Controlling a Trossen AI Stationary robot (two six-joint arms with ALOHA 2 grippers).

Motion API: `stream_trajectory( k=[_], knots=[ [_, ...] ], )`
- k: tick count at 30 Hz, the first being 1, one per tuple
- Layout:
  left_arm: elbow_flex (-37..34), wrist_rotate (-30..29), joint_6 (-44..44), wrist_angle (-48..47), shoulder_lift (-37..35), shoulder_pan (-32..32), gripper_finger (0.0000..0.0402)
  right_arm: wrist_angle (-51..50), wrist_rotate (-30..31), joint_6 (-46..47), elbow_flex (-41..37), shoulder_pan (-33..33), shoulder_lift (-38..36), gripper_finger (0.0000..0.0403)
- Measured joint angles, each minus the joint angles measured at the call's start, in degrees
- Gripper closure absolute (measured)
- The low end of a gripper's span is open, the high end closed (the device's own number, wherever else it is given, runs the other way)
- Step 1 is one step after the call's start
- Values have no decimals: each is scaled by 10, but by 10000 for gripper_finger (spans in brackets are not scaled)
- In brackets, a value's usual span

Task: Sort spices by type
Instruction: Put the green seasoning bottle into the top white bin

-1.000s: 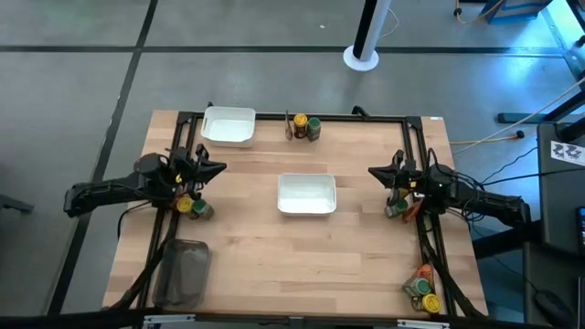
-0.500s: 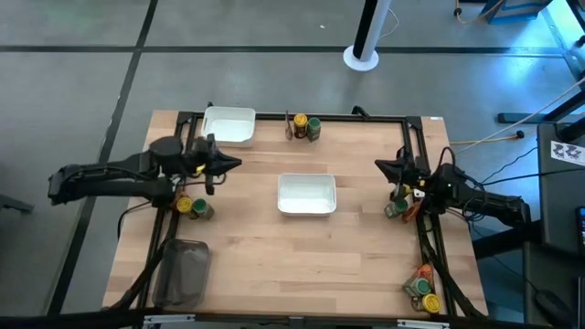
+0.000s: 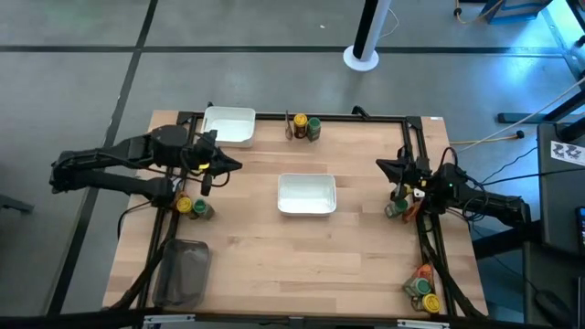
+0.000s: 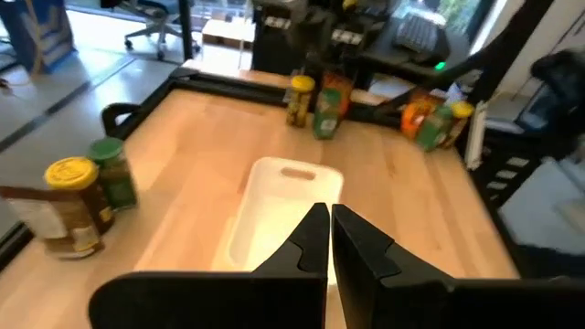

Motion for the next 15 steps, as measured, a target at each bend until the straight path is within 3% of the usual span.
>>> stream_trajectory(
  k=[9, 15],
  knots=[
    [122, -17, -1, -106, 77, -64, 400, 93, -16, 1, 0, 0, 43, 391],
    [202, -83, -7, -240, 135, -102, 400, 129, -9, -34, 9, 0, 90, 391]
  ],
)
